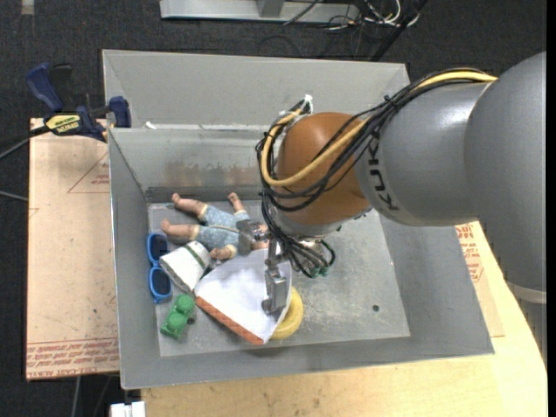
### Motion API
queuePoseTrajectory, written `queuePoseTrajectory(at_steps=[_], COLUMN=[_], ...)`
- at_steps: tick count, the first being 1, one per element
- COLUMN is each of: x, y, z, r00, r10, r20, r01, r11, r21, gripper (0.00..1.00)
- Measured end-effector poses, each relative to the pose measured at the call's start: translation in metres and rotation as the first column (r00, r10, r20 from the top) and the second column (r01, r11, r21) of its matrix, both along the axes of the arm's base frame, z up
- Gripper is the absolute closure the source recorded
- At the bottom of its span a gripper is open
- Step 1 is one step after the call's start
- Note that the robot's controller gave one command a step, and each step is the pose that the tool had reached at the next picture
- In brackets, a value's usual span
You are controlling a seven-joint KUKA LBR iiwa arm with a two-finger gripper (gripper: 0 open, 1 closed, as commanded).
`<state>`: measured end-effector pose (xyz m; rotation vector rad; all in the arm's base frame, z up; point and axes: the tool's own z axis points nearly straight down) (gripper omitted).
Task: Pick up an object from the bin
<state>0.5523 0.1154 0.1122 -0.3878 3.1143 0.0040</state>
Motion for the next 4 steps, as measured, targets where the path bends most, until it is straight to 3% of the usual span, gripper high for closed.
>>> queuePoseTrajectory(at_steps=[1,2,3,4], x=[0.004,0.014,0.02,0.036], y=[0.002,-0.001,-0.007,-0.015], z=[-0.004,-0.013,-0.016,-0.024], r00=[0.996,0.944,0.98,1.0], r10=[-0.092,-0.33,-0.197,-0.003], r20=[-0.004,-0.003,-0.003,0.002], r01=[0.092,0.33,0.197,0.003], r11=[0.996,0.944,0.98,1.0], r21=[-0.001,0.002,0.002,0.003], gripper=[0.0,0.0,0.0,0.0])
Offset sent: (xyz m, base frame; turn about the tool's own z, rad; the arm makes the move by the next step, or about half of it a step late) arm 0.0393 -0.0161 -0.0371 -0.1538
